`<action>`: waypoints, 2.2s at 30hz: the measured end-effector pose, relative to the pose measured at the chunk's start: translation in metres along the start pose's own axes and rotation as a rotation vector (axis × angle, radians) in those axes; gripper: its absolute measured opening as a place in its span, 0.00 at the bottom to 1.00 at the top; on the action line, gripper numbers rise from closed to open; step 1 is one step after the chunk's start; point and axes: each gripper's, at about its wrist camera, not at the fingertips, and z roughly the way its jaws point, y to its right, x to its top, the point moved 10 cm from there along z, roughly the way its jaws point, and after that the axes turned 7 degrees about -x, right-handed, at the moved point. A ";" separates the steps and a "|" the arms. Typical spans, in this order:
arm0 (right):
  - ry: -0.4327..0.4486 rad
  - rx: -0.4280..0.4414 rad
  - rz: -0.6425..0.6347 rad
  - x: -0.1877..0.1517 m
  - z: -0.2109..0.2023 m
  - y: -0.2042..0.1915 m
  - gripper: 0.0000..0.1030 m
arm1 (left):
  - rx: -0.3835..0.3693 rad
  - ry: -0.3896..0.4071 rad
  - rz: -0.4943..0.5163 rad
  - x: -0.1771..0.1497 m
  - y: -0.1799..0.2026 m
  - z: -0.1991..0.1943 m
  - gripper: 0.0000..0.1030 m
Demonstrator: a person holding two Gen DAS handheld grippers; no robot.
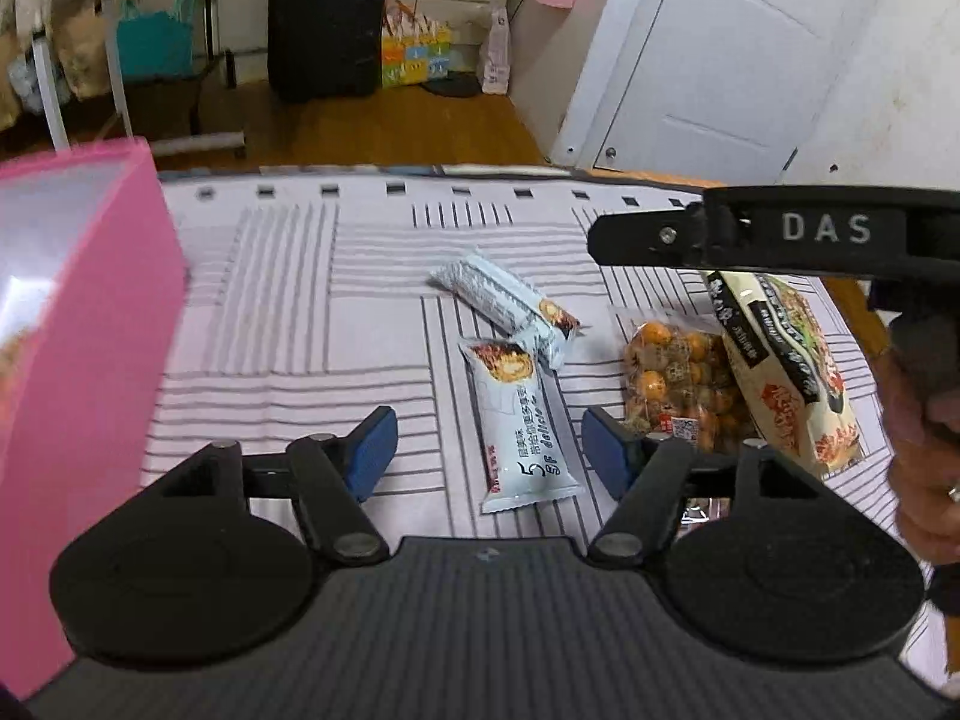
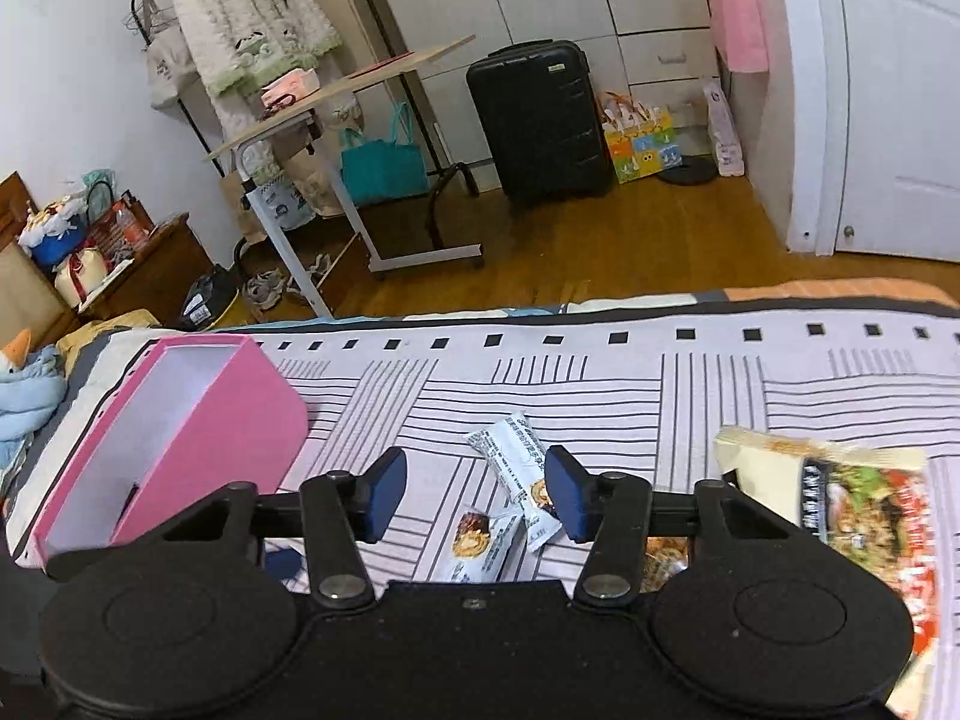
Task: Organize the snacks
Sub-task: 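Move both grippers back toward the white snack bars, then close the left gripper on a white snack bar while the right gripper grasps another bar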
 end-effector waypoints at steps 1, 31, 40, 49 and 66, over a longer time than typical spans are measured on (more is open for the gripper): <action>0.003 -0.001 0.003 -0.003 0.006 0.001 0.50 | -0.008 -0.003 -0.008 -0.003 -0.002 0.007 0.55; 0.004 -0.053 -0.098 -0.034 0.074 0.014 0.46 | 0.060 -0.029 0.048 -0.021 -0.007 0.052 0.28; -0.084 -0.039 -0.094 -0.042 0.074 0.007 0.26 | 0.066 -0.074 -0.013 -0.028 -0.022 0.037 0.26; -0.004 -0.013 -0.077 -0.038 0.075 -0.001 0.51 | 0.052 -0.066 -0.041 -0.029 -0.028 0.041 0.29; 0.005 -0.059 -0.115 -0.038 0.096 -0.009 0.66 | 0.108 -0.064 -0.032 -0.030 -0.036 0.025 0.23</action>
